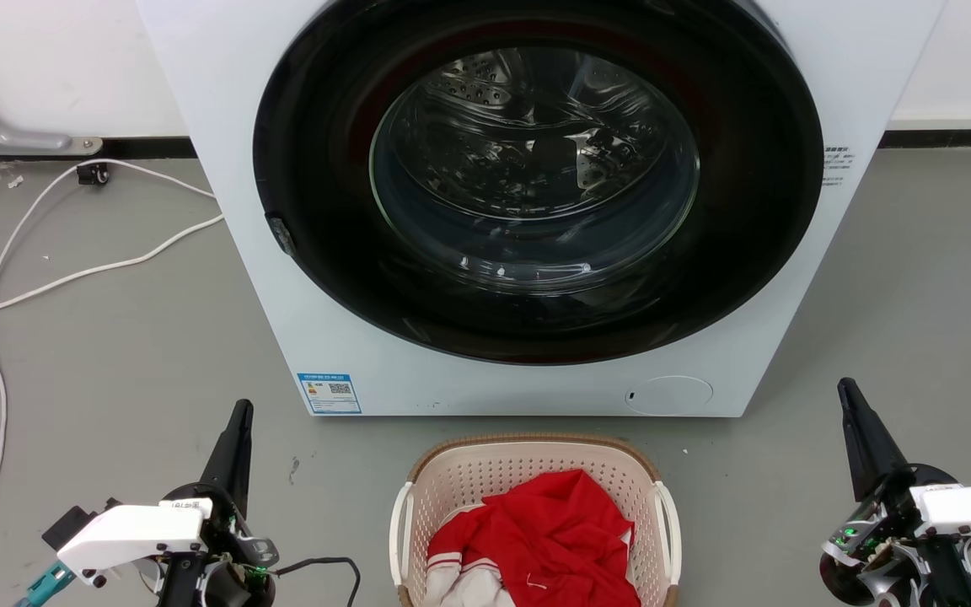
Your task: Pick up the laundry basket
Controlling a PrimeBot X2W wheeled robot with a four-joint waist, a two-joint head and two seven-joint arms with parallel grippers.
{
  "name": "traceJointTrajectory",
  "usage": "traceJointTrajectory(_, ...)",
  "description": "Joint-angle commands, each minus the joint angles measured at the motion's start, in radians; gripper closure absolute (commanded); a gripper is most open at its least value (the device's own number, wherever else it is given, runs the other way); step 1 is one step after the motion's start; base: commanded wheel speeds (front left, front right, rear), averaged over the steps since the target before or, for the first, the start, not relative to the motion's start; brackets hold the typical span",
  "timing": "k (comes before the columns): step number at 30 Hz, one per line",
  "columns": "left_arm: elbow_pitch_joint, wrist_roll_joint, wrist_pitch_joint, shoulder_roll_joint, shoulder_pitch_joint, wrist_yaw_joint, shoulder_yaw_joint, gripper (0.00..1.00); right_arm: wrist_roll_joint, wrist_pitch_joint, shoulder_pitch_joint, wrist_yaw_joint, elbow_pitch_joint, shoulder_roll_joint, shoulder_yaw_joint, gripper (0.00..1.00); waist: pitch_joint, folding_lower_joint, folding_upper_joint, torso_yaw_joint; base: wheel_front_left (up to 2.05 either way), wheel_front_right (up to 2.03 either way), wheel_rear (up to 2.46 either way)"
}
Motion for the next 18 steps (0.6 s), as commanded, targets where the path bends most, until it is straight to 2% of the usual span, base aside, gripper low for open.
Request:
traceJointTrajectory(1,0.0,0.006,0.0,-0.002,-0.007,-0.002,0.004,1.0,-0.003,0.003,-0.013,0.0,0.002,0.004,-0.001,1.0,0.0,0.0,0.0,0.0,0.0,0.0,0.0)
traceJointTrajectory(11,0.0,0.007,0.001,-0.002,-0.007,-0.002,0.005,1.0,-0.004,0.004,-0.013,0.0,0.002,0.005,-0.003,1.0,0.0,0.0,0.0,0.0,0.0,0.0,0.0)
traceJointTrajectory(12,0.0,0.001,0.001,-0.001,0.0,0.0,0.0,0.0,-0.002,0.001,0.0,0.0,0.0,0.001,-0.001,0.0,0.0,0.0,0.0,0.0,0.0,0.0,0.0)
traceJointTrajectory(18,0.001,0.011,-0.022,-0.003,0.007,0.0,-0.032,0.0,-0.008,-0.02,0.019,0.0,-0.012,0.002,0.012,0.0,0.0,0.0,0.0,0.0,0.0,0.0,0.0)
